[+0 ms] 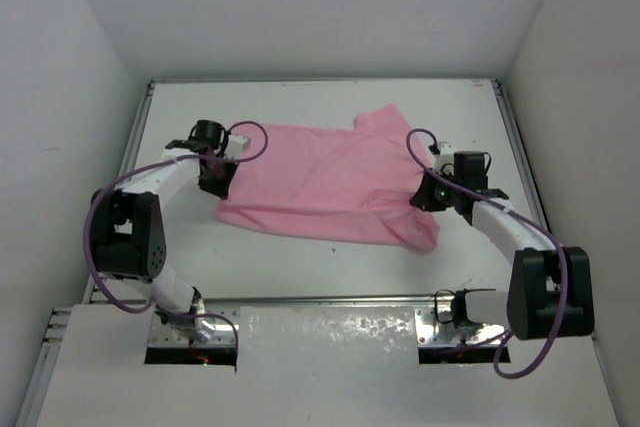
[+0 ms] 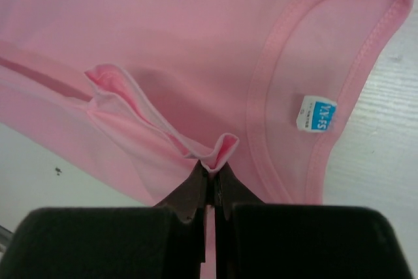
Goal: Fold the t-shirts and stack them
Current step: Fold the flattened tshirt in 1/3 of the way
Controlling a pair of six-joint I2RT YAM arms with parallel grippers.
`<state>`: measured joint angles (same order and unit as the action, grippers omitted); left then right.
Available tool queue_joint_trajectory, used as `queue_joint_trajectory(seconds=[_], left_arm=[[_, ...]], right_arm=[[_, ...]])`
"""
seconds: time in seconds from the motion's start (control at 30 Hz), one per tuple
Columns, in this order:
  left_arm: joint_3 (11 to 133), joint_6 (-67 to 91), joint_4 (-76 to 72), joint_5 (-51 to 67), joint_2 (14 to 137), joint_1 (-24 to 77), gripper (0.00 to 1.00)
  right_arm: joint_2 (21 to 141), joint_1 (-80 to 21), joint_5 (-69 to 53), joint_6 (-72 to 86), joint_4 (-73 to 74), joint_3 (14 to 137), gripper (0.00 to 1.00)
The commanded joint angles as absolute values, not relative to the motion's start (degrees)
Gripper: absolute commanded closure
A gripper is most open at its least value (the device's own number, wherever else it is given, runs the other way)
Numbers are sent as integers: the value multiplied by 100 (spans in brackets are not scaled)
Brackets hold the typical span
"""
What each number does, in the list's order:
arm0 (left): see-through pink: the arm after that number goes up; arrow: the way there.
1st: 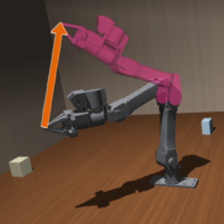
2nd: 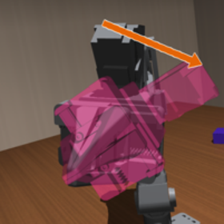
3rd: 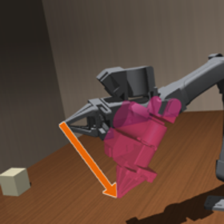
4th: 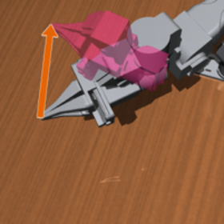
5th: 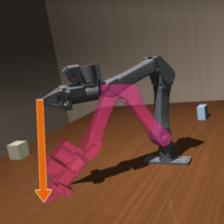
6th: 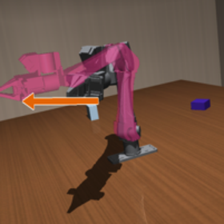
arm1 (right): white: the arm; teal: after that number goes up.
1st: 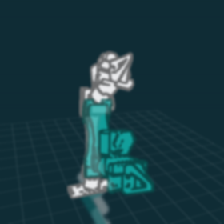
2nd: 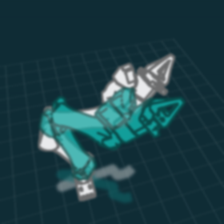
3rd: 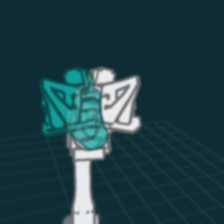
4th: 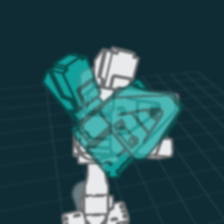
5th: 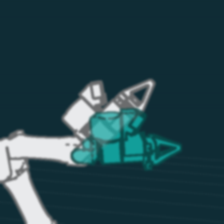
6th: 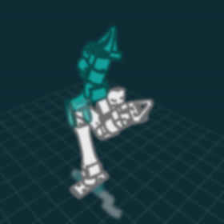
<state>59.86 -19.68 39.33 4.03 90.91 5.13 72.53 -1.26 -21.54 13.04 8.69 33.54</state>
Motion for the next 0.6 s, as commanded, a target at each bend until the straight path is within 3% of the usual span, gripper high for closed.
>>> queue_joint_trajectory(seconds=[0.0, 0.5, 0.57], left_arm=[[6126, -1863, 3709, 325, 9114, 431, 100], [6231, -1407, 3428, 115, 9438, 431, 100], [6328, -1310, 3375, -148, 9553, 387, 92]], right_arm=[[7470, -141, -2224, 704, 791, 3647, 100], [8191, -185, -1960, 483, 642, 4184, 100], [8367, -185, -1986, 527, 536, 4289, 100]])
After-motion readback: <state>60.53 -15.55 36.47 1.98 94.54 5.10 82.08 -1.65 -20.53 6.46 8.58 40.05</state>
